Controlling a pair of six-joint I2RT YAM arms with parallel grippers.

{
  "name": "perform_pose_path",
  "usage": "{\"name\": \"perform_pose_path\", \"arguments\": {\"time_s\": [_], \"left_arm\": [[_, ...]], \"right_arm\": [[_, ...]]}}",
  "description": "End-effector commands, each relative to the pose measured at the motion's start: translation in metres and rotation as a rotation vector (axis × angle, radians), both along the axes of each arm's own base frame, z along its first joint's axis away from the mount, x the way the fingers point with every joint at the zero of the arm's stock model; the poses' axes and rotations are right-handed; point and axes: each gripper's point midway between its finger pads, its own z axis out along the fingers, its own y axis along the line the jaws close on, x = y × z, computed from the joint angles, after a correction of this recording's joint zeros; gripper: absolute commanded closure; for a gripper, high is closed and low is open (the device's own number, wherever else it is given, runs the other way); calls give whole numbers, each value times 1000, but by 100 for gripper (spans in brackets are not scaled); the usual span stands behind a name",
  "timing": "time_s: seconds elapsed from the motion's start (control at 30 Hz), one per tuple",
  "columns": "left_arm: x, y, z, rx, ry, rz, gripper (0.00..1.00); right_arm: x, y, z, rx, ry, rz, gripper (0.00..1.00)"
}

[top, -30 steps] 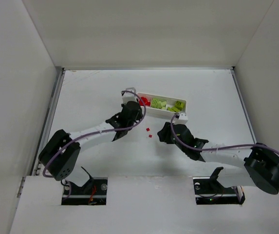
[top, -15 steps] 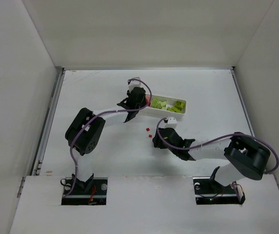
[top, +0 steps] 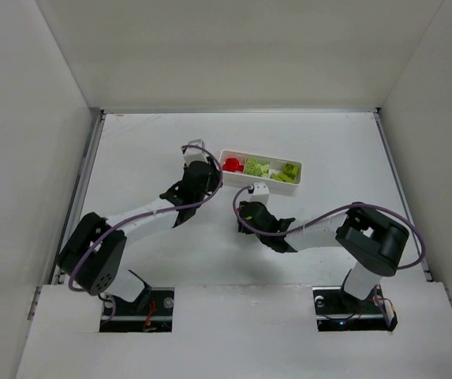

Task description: Sort the legos into containers by color

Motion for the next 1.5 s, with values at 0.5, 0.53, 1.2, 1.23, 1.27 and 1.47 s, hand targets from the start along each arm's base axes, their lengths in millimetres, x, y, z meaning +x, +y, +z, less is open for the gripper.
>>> {"name": "perform_pose_path", "arguments": {"time_s": [0.5,0.53,1.2,1.23,1.27,1.47], "left_arm": [[-76,33,-52,-28,99,17,66],[-77,30,-55,-31,106,12,66],[-92,-35,-75,-25,135,-123,65],[-92,-40,-76,-20,135,-133,64],[-93,-42,-77,-15,136,-138,64],[-92,-67,-82,7,143,-175,63]], "right_arm": [[2,-5,35,-77,-88,-21,74],[7,-4,47,-60,-103,-12,74],[163,26,137,165,-207,-60,50],[162,26,142,184,-209,-60,48],[160,25,147,196,-212,-56,48],[126,-6,156,220,-237,-70,49]]}}
